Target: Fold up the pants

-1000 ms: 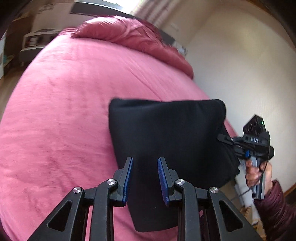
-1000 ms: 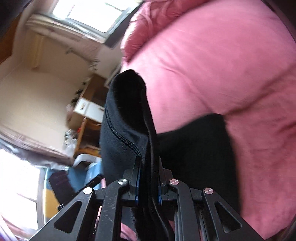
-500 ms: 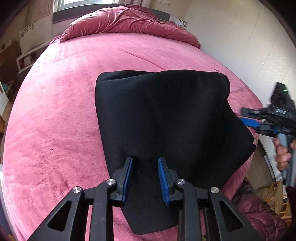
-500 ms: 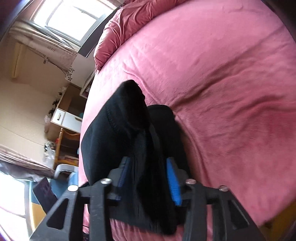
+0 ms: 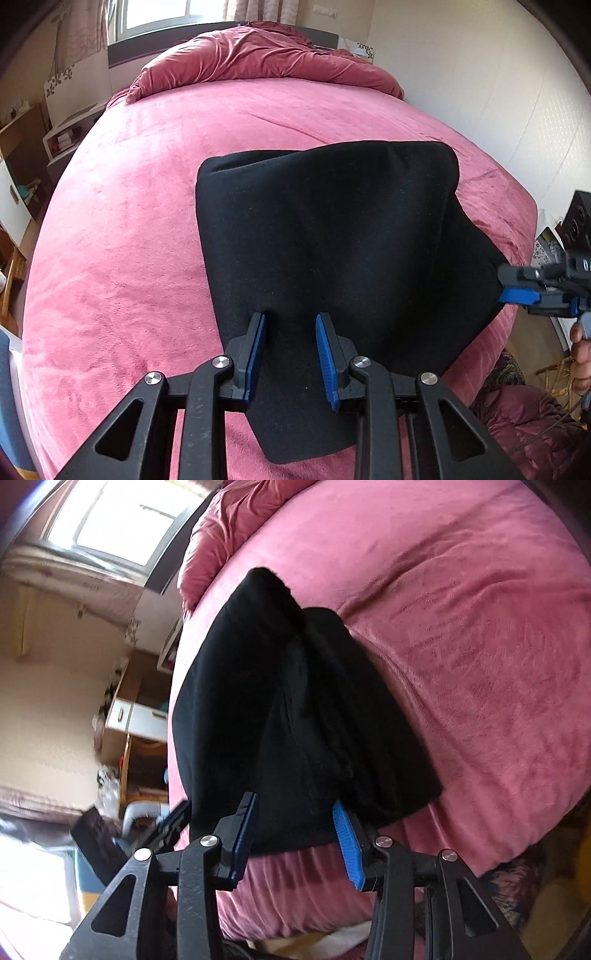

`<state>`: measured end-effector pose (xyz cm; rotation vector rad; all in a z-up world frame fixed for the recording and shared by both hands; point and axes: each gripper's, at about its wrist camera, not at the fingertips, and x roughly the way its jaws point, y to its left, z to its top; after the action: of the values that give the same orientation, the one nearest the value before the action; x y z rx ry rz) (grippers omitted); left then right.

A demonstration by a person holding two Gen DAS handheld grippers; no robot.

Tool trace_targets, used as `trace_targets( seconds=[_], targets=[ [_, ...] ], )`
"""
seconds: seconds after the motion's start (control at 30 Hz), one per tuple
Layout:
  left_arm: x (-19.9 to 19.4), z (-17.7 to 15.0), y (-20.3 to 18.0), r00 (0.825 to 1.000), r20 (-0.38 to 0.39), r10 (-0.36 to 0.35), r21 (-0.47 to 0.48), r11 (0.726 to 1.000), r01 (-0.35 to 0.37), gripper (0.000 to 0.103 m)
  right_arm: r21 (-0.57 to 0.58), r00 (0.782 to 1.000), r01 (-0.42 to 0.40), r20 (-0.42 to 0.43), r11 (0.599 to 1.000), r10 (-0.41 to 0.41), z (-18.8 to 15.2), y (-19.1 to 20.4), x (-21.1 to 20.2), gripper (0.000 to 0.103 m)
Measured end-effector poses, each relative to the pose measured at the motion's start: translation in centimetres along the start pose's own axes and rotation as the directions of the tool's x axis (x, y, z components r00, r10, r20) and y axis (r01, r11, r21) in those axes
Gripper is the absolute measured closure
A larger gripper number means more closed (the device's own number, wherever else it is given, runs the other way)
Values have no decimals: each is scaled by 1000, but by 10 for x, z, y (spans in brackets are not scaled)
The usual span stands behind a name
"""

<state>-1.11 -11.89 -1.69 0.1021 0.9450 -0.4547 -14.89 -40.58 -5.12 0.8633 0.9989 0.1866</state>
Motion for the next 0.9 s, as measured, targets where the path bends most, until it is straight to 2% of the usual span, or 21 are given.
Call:
trace_targets(
  seconds=[0.13,0.17,0.2,0.23,0.27,0.5,0.63,0.8,0.9],
  targets=[
    [-9,0,-10,1000,7,9,3,1000,-9,75,32,999,5,31,999,-6,8,1,5,63],
    [-11,-1,-10,1000,8,9,1,1000,-9,75,32,999,13,38,999,-14,9,1,6,69],
    [-11,-1,-12,1000,8,9,-1,1000,-9,75,32,999,21,45,999,-23,10,2,8,83],
    [-14,0,-10,1000,7,8,-3,1000,-8,75,26,998,33,48,999,-34,11,4,8,91],
    [-14,0,-10,1000,7,5,-4,1000,-5,75,13,997,53,50,999,-53,11,5,8,94],
    [-16,-1,-9,1000,4,0,-6,1000,0,75,-100,992,101,81,990,-93,6,35,-10,95],
    [-30,0,0,999,36,-31,-49,998,32,74,-141,989,121,105,982,-107,-4,43,-29,95],
    [-19,-8,-5,999,-26,-39,0,999,39,73,-86,979,198,61,976,-194,-12,4,-8,95],
    [-23,-8,-8,999,-18,-26,29,999,27,73,-53,984,174,50,983,-172,-13,-6,-4,97]
  ],
)
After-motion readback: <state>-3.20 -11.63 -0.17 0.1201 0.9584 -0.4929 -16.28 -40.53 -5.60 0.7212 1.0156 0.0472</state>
